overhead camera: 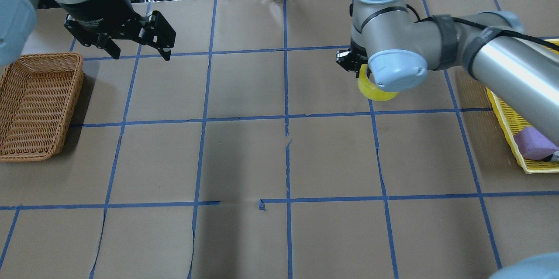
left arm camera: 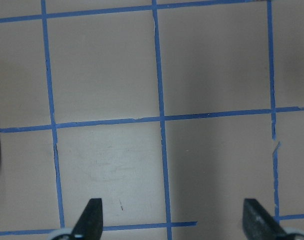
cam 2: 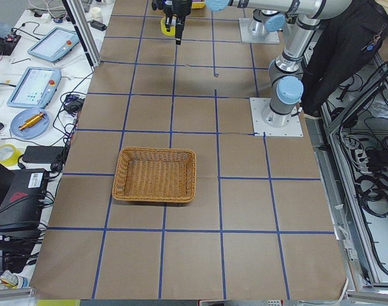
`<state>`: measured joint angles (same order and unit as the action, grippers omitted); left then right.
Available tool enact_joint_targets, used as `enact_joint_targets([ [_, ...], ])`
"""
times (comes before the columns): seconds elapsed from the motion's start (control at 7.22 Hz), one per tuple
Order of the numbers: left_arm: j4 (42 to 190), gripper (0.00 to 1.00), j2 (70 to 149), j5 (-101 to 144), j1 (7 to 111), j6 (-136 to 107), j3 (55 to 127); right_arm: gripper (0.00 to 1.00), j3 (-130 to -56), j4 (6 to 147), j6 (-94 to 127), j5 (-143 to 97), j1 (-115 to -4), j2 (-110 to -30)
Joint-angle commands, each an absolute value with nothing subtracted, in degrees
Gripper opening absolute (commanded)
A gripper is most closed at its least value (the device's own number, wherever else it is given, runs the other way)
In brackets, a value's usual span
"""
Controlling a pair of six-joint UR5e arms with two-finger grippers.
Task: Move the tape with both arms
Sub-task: 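Carry the tape roll with the right gripper to the table center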
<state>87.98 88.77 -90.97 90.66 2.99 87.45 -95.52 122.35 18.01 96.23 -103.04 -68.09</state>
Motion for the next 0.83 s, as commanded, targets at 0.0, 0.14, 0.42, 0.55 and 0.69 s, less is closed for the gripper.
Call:
enact_joint_targets([
  [0.0,88.0,1.00,88.8,-91.0,90.6,3.0,87.5,0.00,-94.8,123.7,22.3,89.0,-107.4,-64.1],
  [0.14,88.0,1.00,88.8,-91.0,90.6,3.0,87.5,0.00,-94.4,124.3,23.4,88.0,-109.6,-63.1],
  [0.42,88.0,1.00,88.8,-91.0,90.6,3.0,87.4,0.00,-94.3,127.9,30.6,88.0,-113.7,-60.7],
  [0.55,88.0,1.00,88.8,-91.0,90.7,3.0,87.5,0.00,-94.2,128.0,30.7,88.0,-114.0,-60.7],
  [0.69,88.0,1.00,88.8,-91.0,90.7,3.0,87.4,0.00,-94.2,128.1,31.0,87.9,-114.7,-60.8],
])
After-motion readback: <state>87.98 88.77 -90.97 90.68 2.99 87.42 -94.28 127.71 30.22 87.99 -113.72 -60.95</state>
